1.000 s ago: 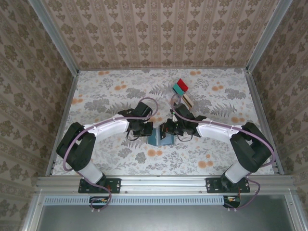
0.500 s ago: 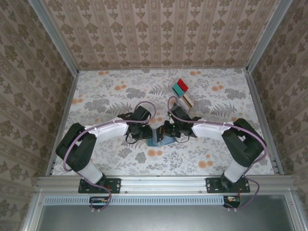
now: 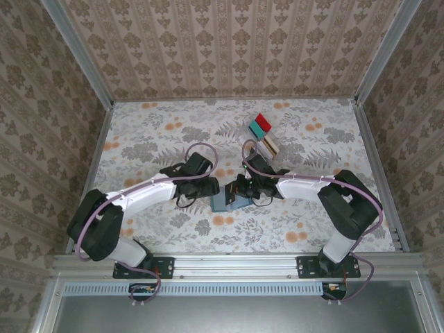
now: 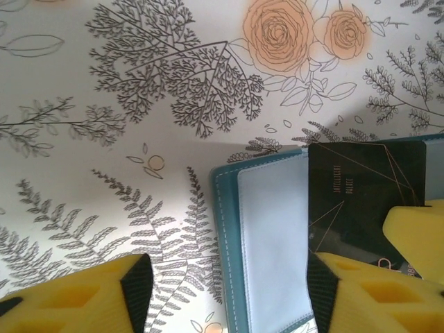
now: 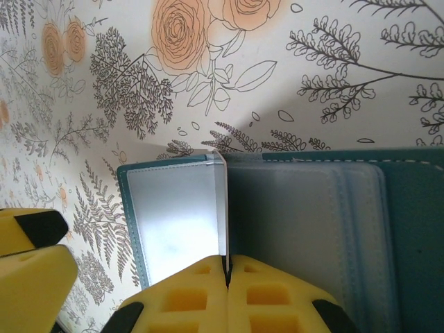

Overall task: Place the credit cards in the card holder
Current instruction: Turn over the card slot in the card holder, then insert the credit card into the card slot.

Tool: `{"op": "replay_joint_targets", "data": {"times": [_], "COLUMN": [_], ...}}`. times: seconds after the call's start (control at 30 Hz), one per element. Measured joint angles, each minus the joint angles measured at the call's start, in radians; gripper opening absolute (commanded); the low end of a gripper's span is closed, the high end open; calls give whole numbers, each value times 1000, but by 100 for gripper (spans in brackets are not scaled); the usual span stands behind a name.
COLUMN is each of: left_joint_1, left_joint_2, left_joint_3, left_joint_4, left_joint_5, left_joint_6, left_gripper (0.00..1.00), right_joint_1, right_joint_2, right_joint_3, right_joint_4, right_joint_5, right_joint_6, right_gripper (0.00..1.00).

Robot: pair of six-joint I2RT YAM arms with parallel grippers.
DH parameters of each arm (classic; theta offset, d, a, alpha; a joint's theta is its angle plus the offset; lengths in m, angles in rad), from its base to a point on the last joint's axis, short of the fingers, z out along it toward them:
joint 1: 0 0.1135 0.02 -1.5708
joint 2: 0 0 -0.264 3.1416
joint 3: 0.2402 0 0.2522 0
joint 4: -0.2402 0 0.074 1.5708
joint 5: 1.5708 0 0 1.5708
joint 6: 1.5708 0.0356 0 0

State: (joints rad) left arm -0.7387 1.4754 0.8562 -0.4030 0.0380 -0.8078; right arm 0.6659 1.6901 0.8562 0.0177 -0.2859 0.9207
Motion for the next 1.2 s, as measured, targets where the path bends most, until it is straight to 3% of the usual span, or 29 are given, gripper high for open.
{"op": "replay_joint_targets", "data": {"times": [0.2, 0.43, 0.9, 1.2], "left_joint_1": [0, 0, 0, 1], "left_joint_2": [82, 145, 181, 182], "left_joint_3": [2, 3, 31, 31], "left_joint_4": [36, 54, 56, 43], "left_joint_5": [50, 81, 94, 90], "left_joint_6": [18, 29, 37, 37], "left_gripper": [44, 22, 19, 19], "right_joint_1": [0, -6, -42, -49], "right_joint_2": [0, -31, -52, -11], "right_joint_3": [0, -6, -53, -100], "right_joint_4": [3, 2, 4, 124], "right_joint_5": [0, -7, -37, -86], "right_joint_6": [0, 0, -16, -22], "right_gripper": [2, 3, 2, 3]}}
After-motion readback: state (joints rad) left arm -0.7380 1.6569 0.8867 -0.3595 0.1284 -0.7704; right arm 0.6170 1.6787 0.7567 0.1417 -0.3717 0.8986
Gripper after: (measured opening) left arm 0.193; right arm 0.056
